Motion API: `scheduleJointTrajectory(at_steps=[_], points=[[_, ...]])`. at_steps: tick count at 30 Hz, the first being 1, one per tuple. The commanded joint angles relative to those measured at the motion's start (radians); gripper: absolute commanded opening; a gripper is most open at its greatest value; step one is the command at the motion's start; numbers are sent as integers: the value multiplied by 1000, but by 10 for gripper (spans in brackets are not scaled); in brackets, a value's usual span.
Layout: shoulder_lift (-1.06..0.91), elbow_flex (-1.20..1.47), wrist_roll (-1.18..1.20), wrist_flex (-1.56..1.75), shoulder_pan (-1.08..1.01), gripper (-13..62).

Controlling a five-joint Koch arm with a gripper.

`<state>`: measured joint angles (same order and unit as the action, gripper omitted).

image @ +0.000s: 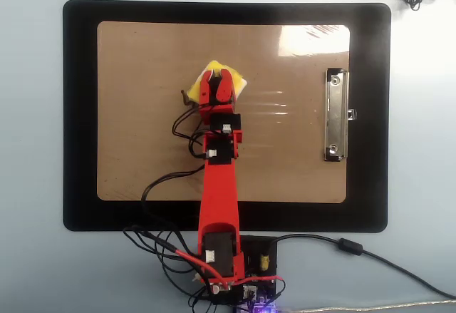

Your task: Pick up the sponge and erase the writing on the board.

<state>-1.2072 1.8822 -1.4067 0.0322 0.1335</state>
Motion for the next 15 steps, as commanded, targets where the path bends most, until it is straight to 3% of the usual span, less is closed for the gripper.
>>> scheduleJointTrajectory(at_steps=[1,3,5,11,13,15], points=[[-216,178,-17,-75,17,-79],[-425,327,-23,-144,26,-80],[-442,353,-34,-153,41,-80],[132,-84,-60,17,81,-80],[71,-64,-61,-20,83,-79],[-149,106,-61,-109,86,-80]])
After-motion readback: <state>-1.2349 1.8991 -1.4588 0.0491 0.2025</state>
